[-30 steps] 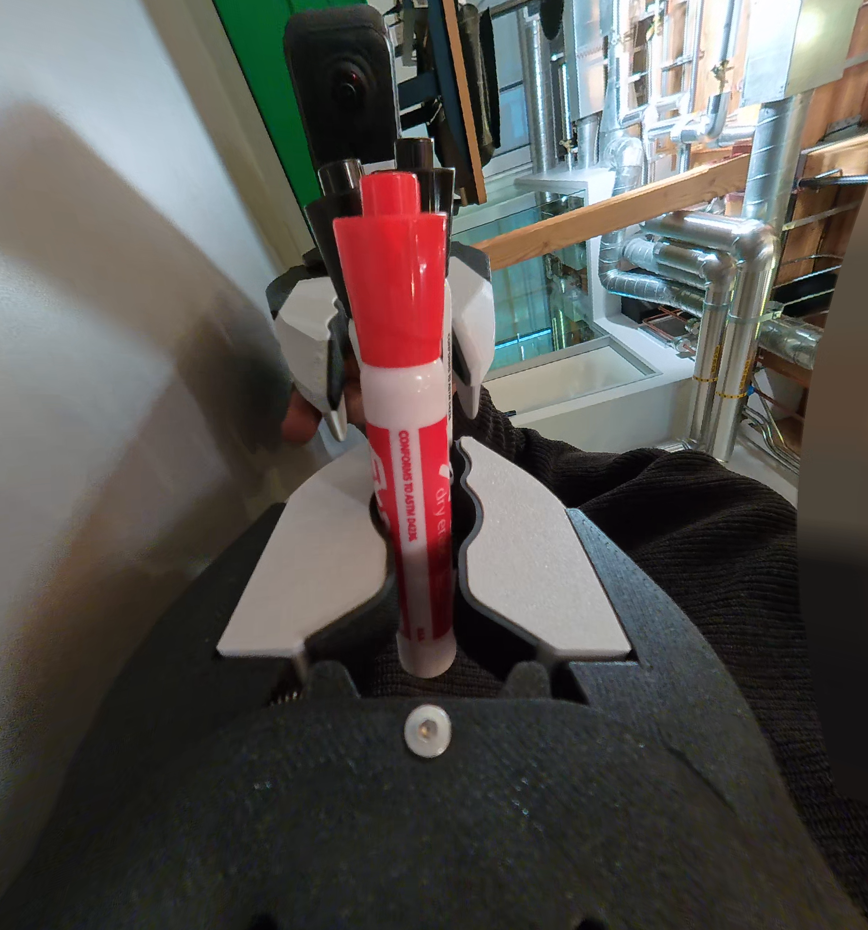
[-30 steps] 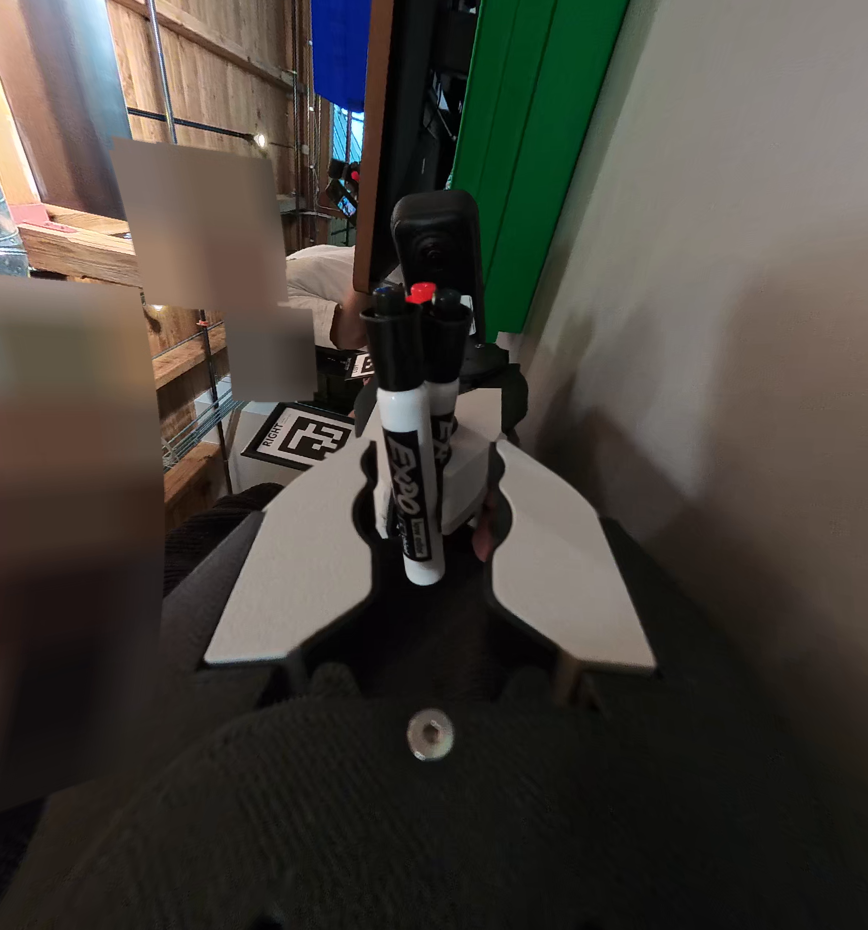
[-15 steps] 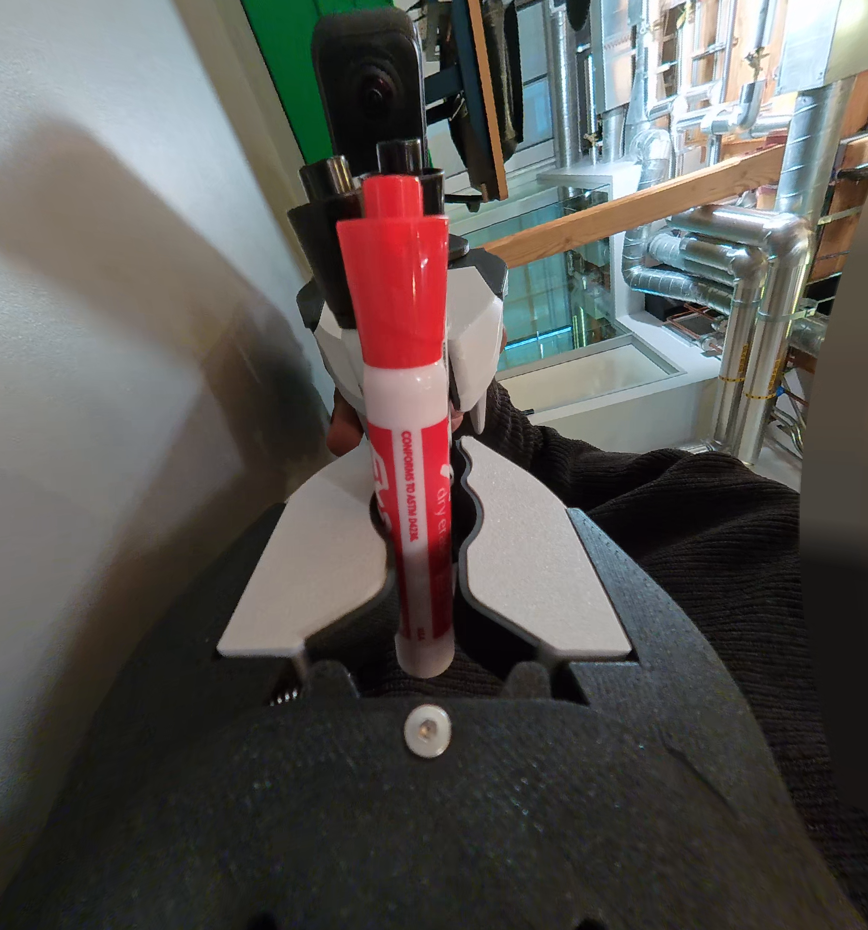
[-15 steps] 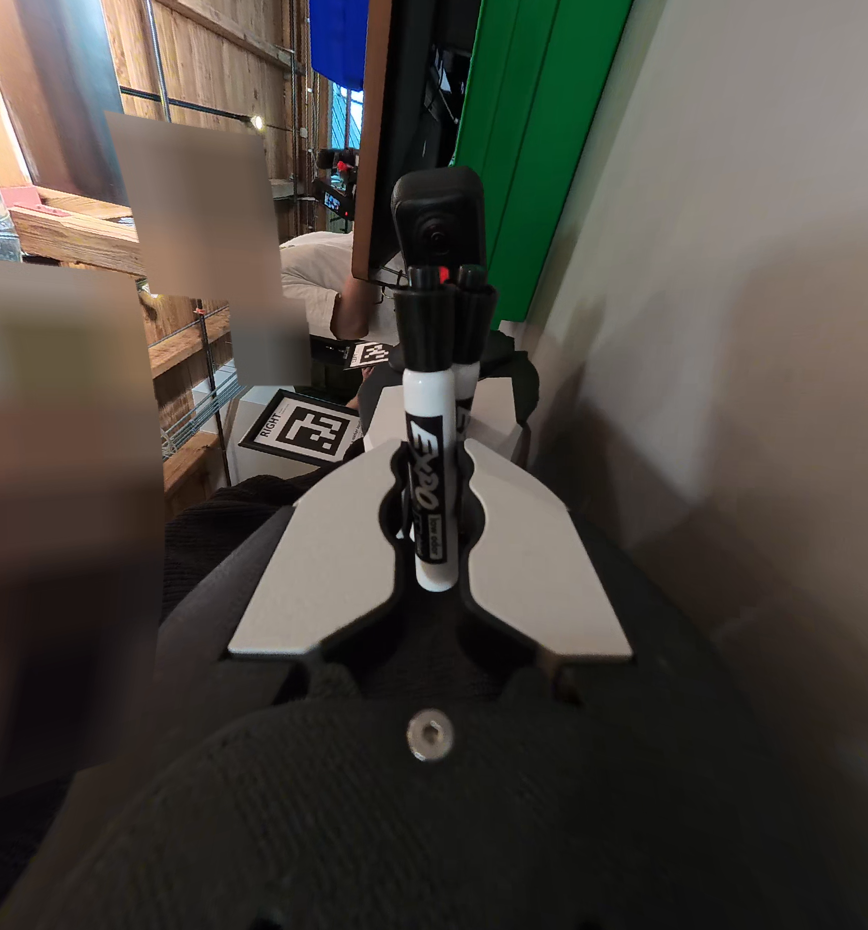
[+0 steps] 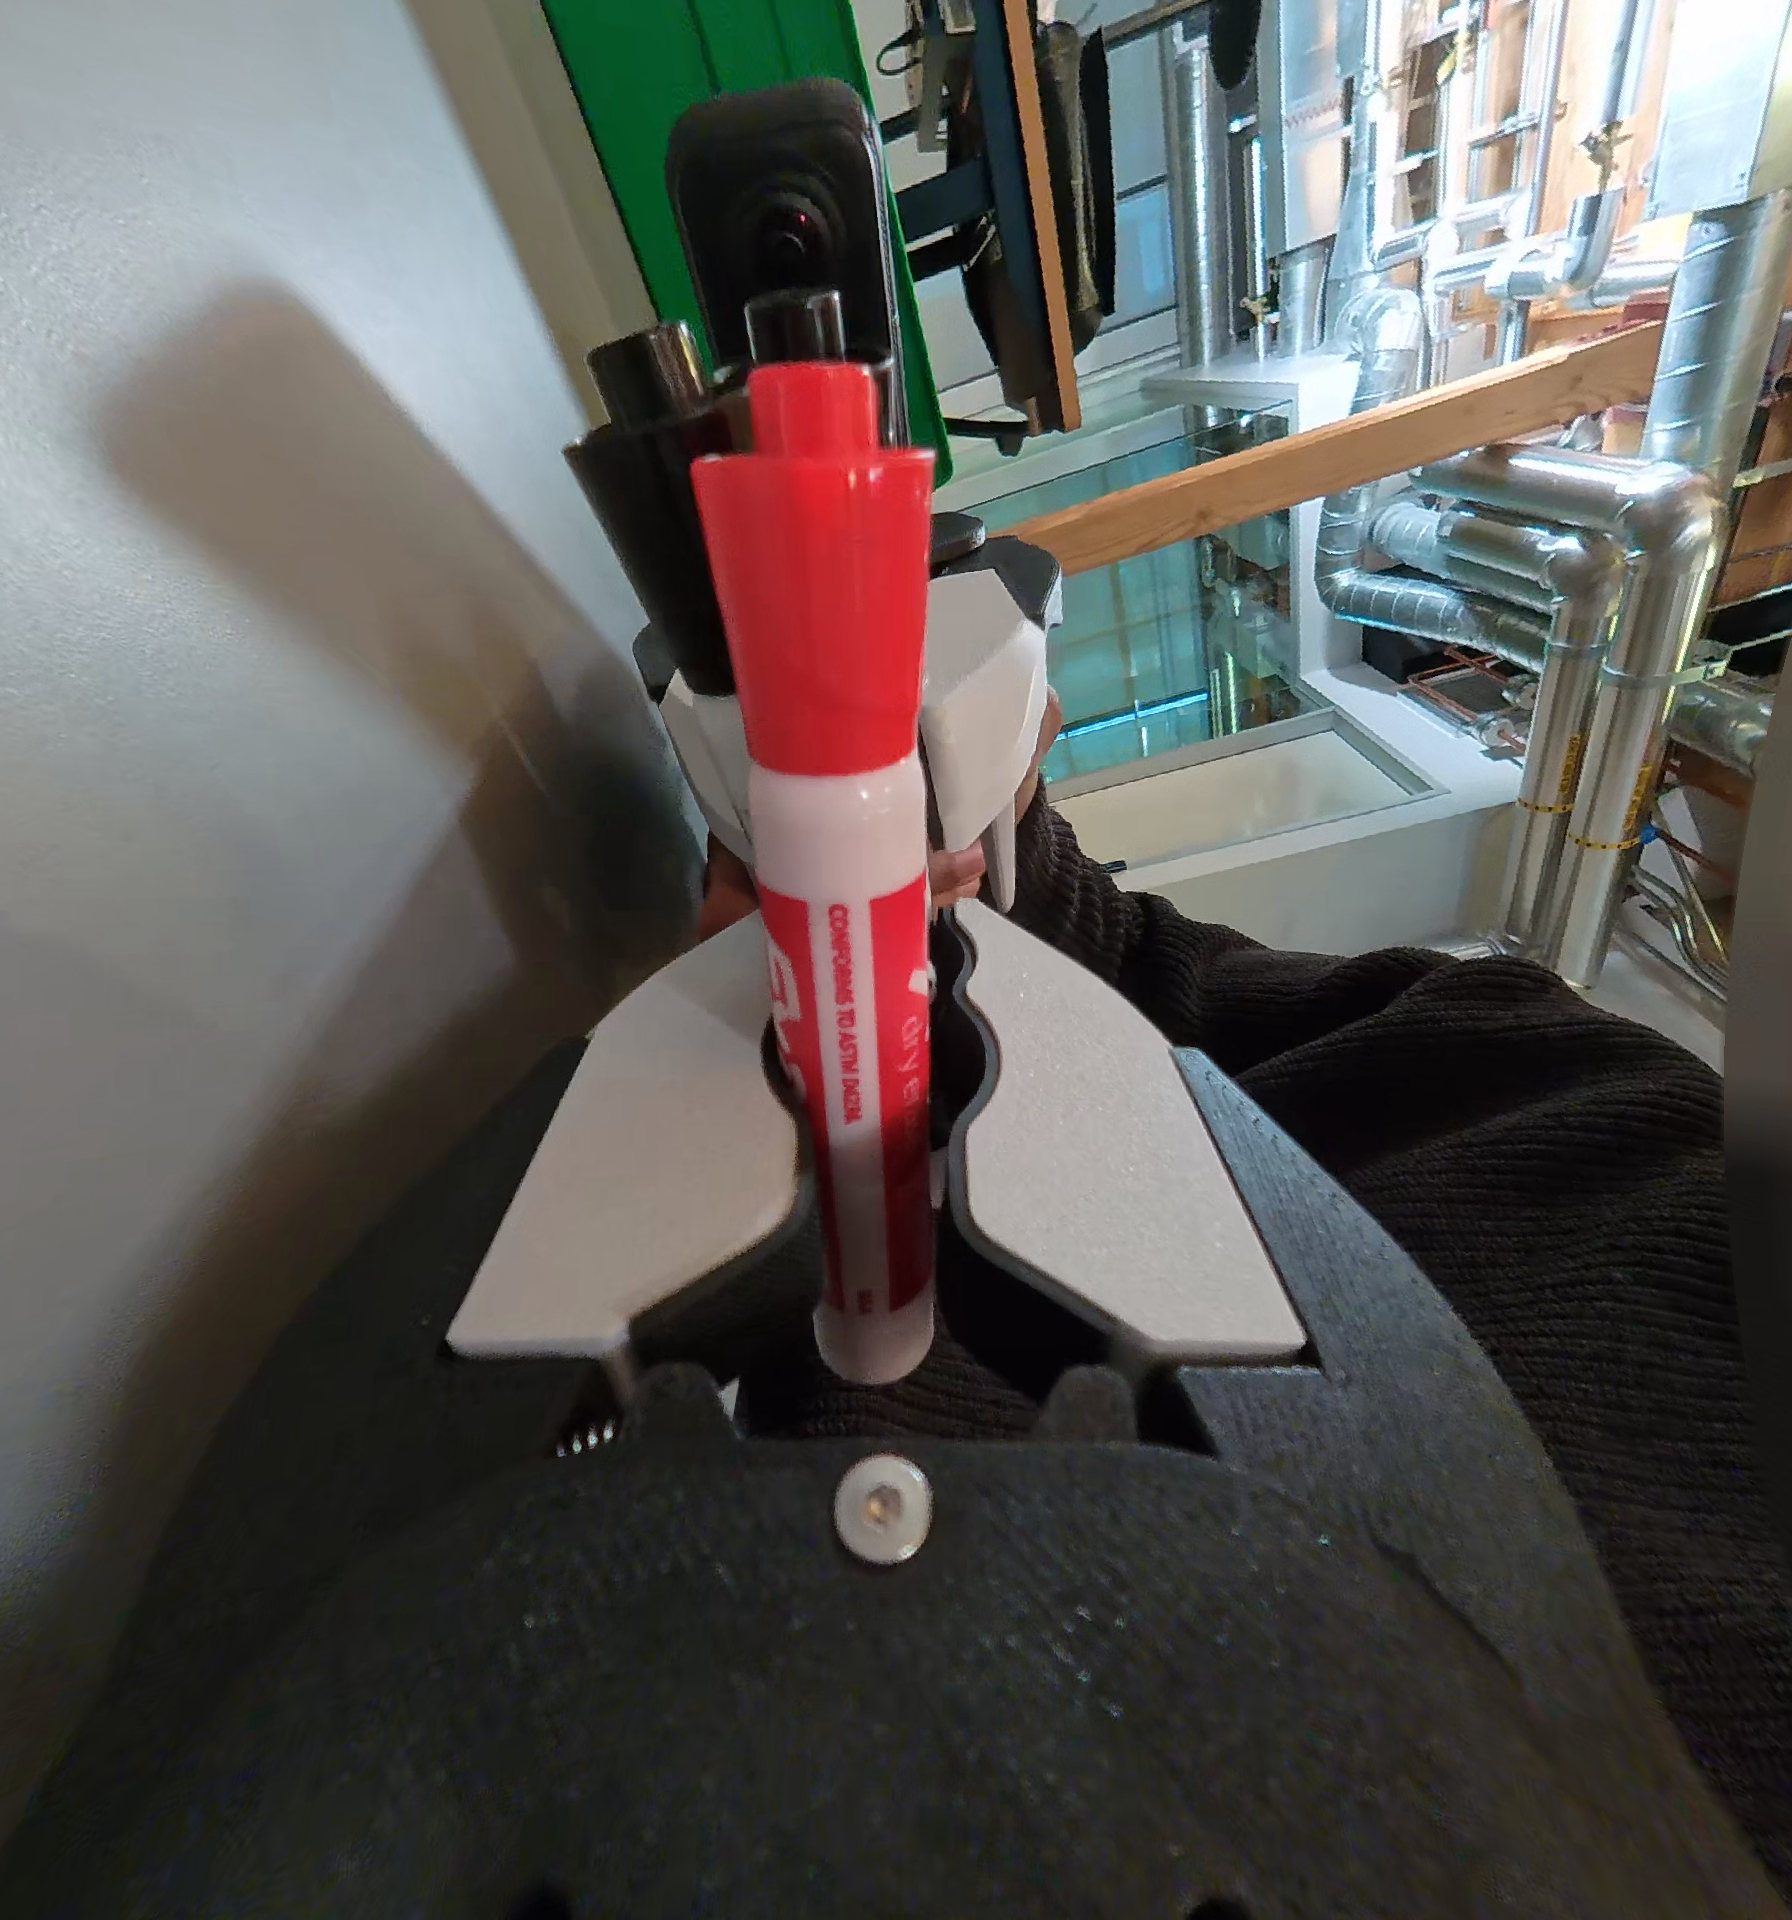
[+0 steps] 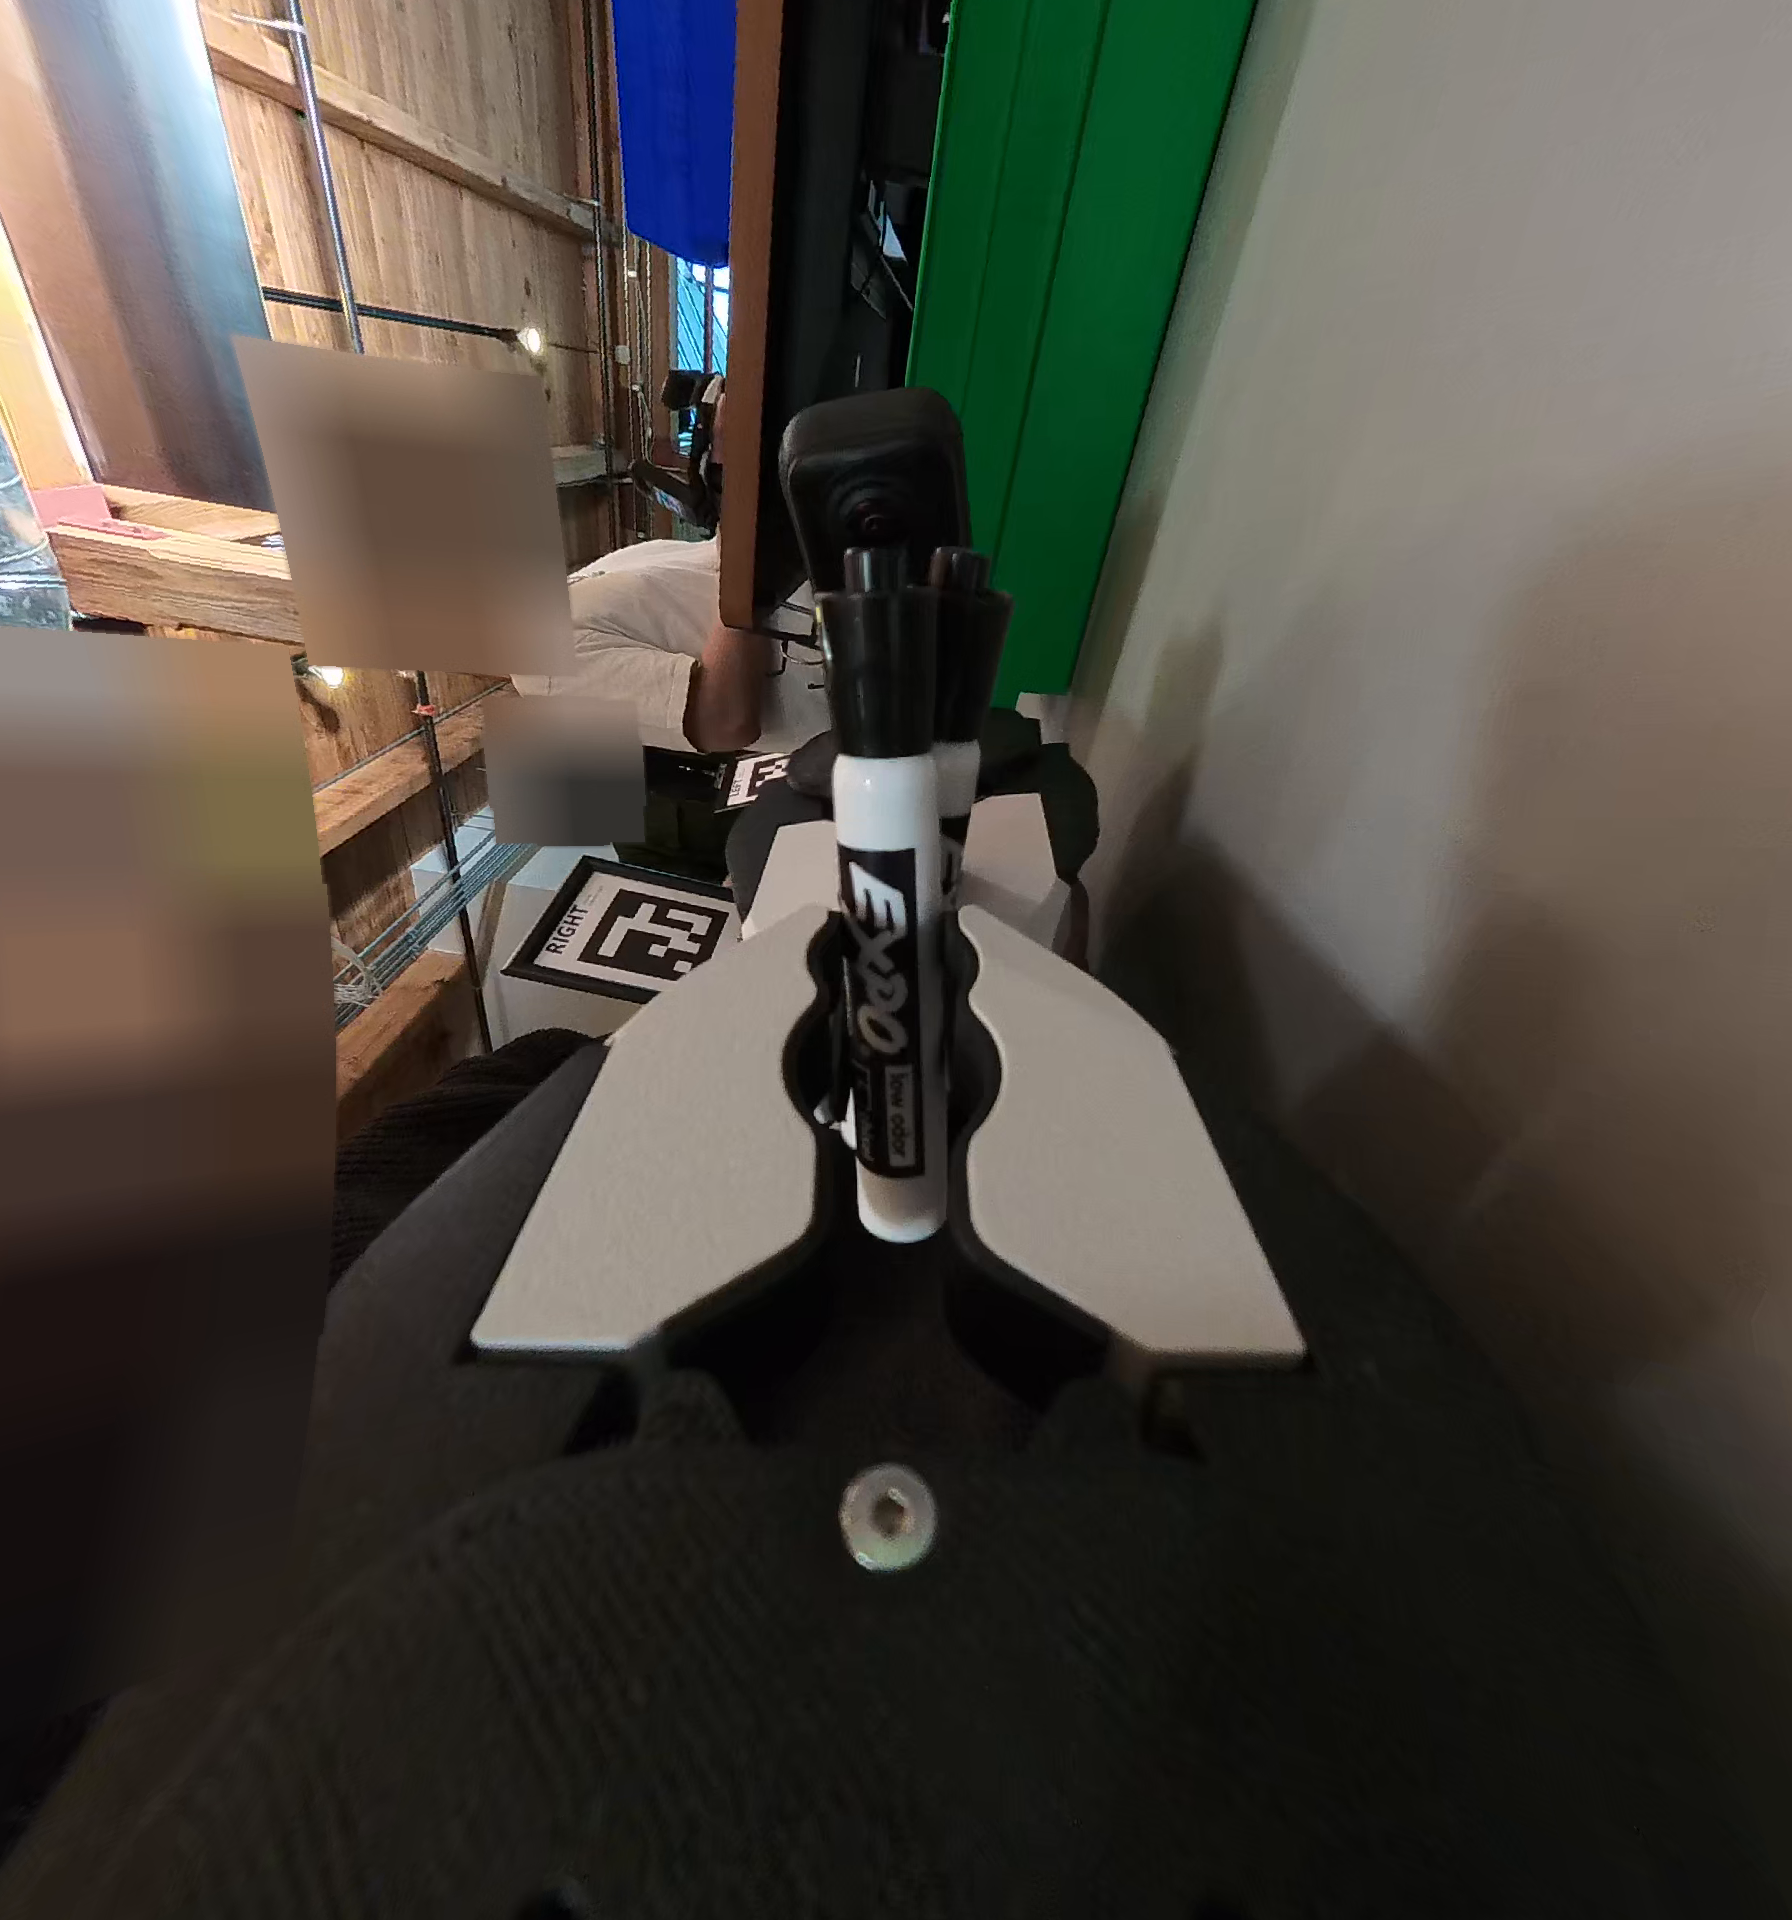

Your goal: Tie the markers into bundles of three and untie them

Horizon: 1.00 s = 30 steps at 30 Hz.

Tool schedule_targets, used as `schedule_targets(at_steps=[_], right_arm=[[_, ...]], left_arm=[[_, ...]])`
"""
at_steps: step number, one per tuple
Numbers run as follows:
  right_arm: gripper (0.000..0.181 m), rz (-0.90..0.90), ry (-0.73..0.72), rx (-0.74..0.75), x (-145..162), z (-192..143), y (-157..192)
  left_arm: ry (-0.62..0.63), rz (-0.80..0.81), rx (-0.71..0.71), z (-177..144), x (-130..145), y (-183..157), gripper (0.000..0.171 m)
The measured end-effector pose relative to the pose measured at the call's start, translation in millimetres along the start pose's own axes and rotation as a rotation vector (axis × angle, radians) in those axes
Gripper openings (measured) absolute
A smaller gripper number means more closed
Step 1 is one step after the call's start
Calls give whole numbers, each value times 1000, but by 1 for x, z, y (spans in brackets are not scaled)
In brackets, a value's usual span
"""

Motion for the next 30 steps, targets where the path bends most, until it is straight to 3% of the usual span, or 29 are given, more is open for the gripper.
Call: schedule_targets(at_steps=[11,22,30], right_arm=[[19,20,-1,8,1,1,-1],[19,32,0,15,4,4,-1],[29,28,-9,3,2,3,-1]], left_arm=[[0,57,-79,2,1,-1,21],[0,57,-72,1,1,0,20],[4,28,-83,1,-1,3,20]])
Point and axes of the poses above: each gripper's, where its closed fingertips meet, z out along the fingers, x out of its underside, y = z × x across the jaws, the point moved 9 cm from there along -z, back along the fingers, and after that the axes turned 11 degrees about -z, right-handed, at the moved point
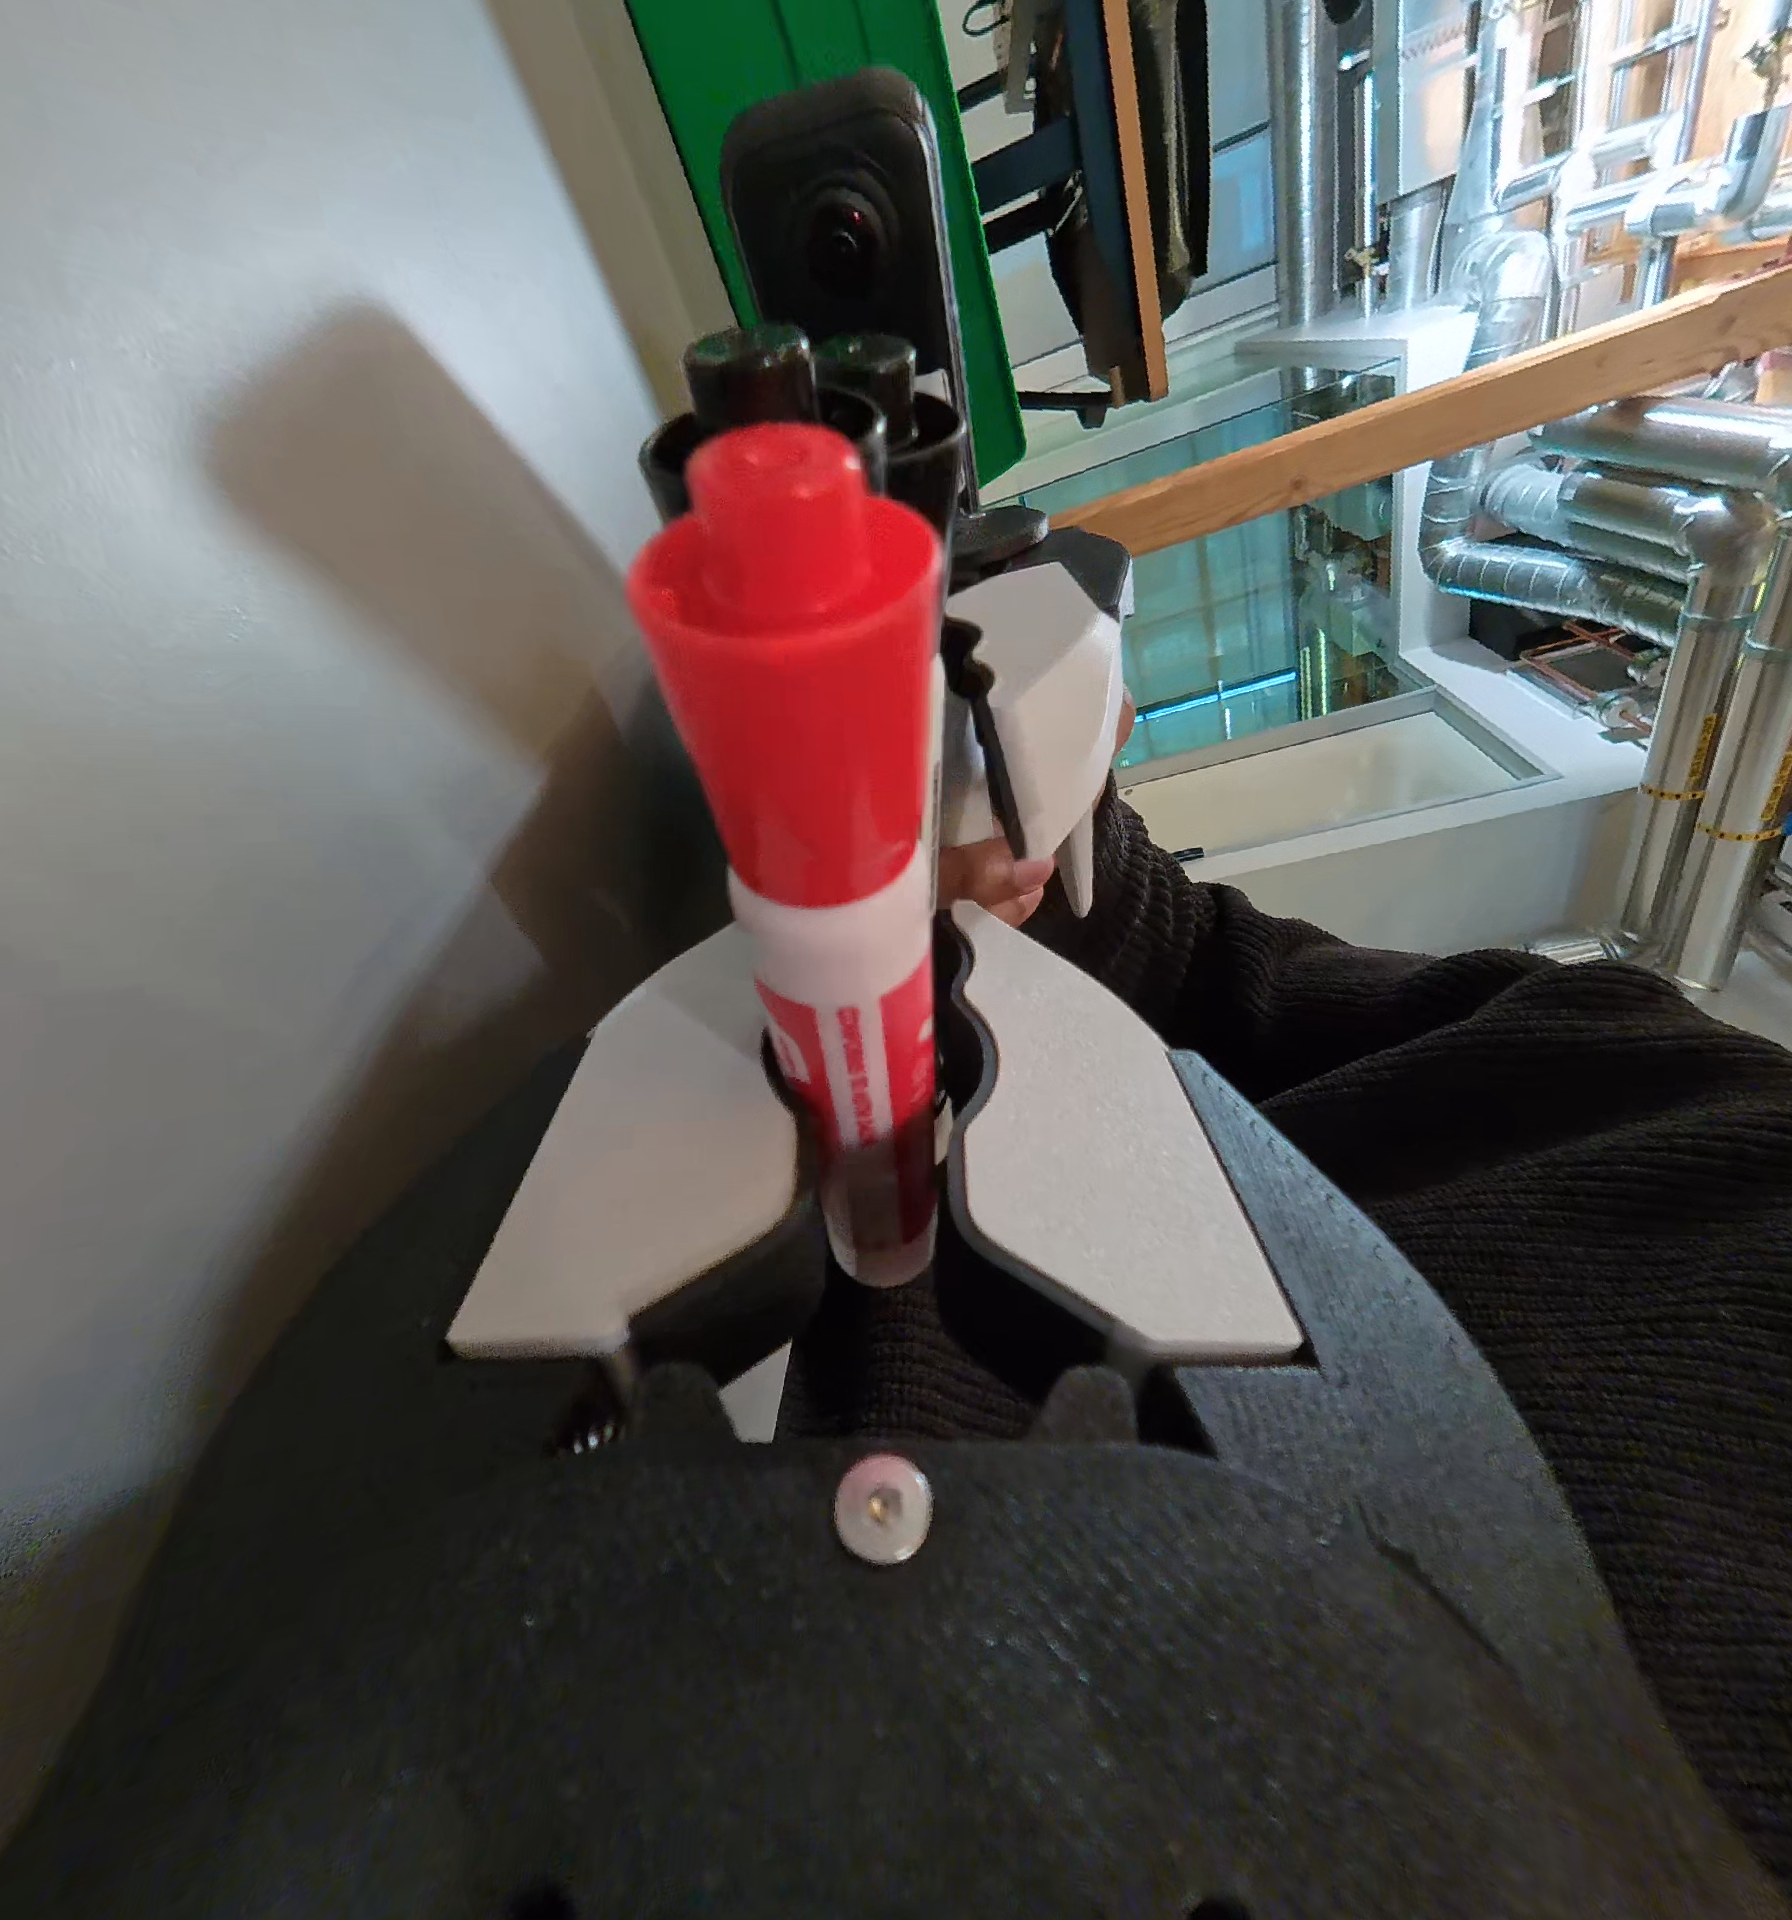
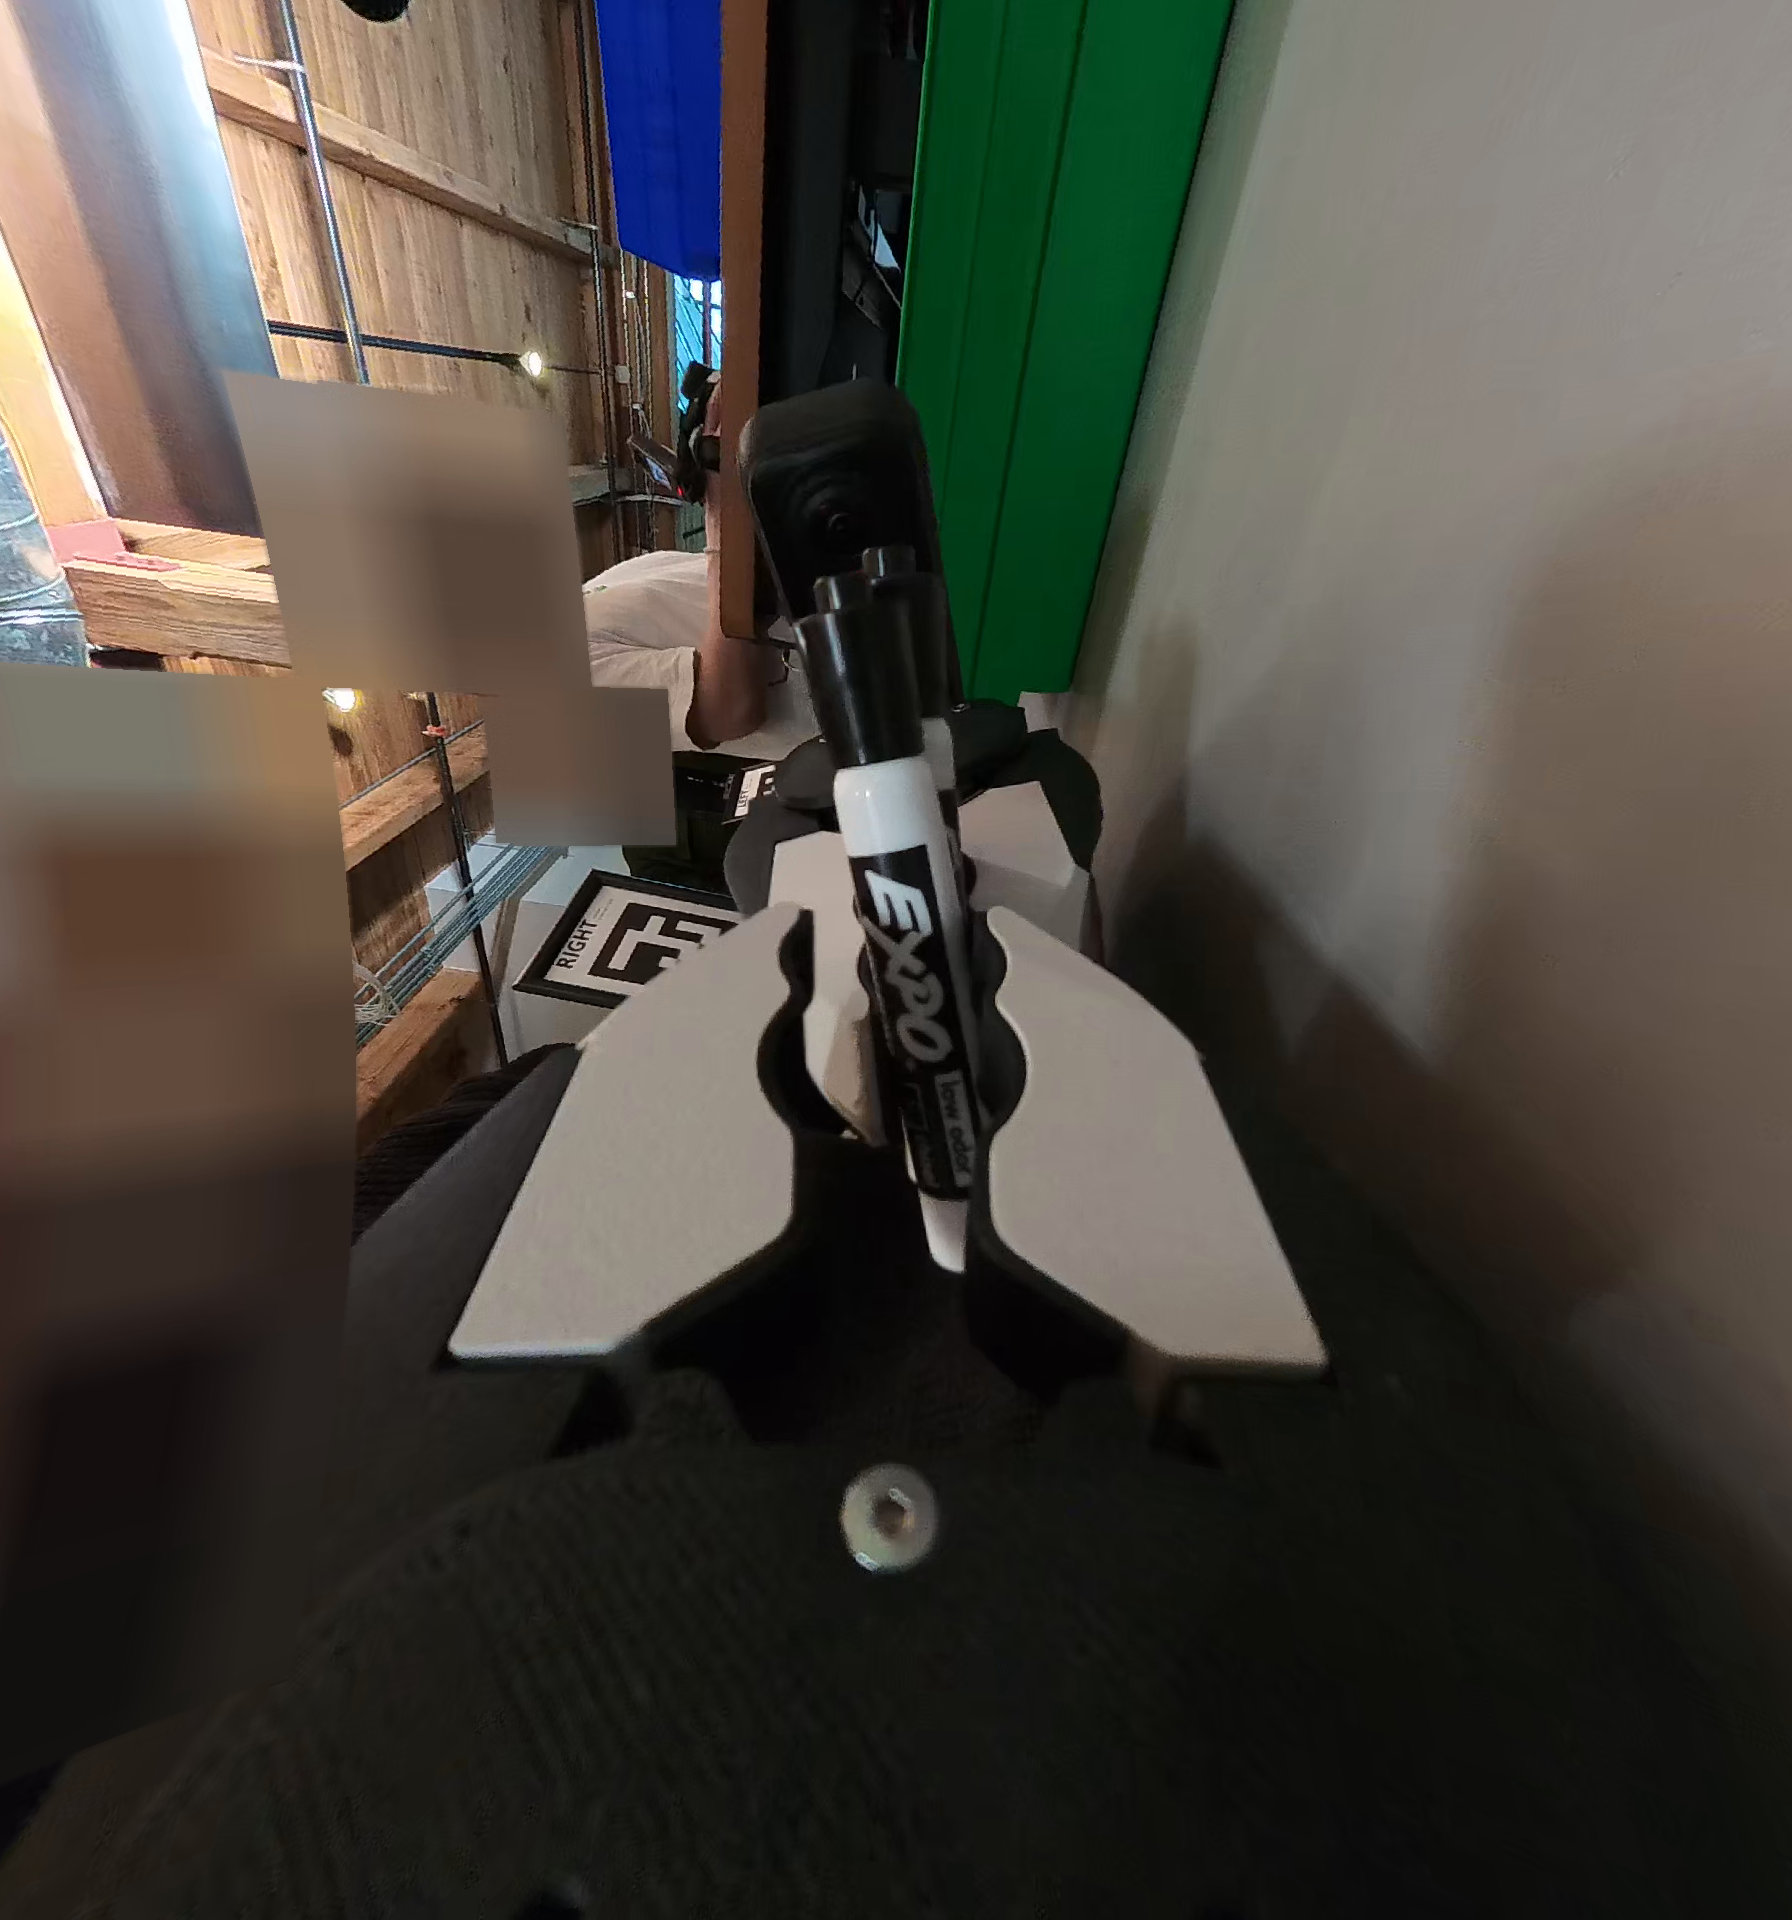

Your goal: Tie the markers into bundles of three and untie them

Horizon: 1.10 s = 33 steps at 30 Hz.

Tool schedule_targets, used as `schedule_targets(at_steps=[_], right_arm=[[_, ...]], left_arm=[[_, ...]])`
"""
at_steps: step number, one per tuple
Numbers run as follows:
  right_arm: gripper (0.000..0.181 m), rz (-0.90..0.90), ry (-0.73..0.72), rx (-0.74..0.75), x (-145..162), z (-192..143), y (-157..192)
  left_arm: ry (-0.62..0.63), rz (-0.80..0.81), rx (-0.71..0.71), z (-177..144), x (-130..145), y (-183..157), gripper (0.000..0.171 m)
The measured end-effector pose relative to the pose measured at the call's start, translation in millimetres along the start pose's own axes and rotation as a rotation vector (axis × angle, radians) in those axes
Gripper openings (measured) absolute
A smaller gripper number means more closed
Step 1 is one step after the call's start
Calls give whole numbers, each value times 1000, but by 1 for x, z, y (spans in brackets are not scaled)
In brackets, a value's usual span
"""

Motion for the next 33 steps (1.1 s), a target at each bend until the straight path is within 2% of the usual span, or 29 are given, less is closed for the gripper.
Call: schedule_targets(at_steps=[24,33], right_arm=[[36,-66,-53,92,-10,-12,-2],[38,-45,-62,102,-11,-14,-6]], left_arm=[[0,-43,-12,-1,-1,4,19],[11,-73,-131,-4,0,12,19]])
Point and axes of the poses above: each gripper's, where its closed fingertips meet, z out along the fingers, x out of its underside, y = z × x across the jaws, the point moved 9 cm from there along -z, back along the fingers, and after that the axes turned 11 degrees about -z, right-handed, at the moved point
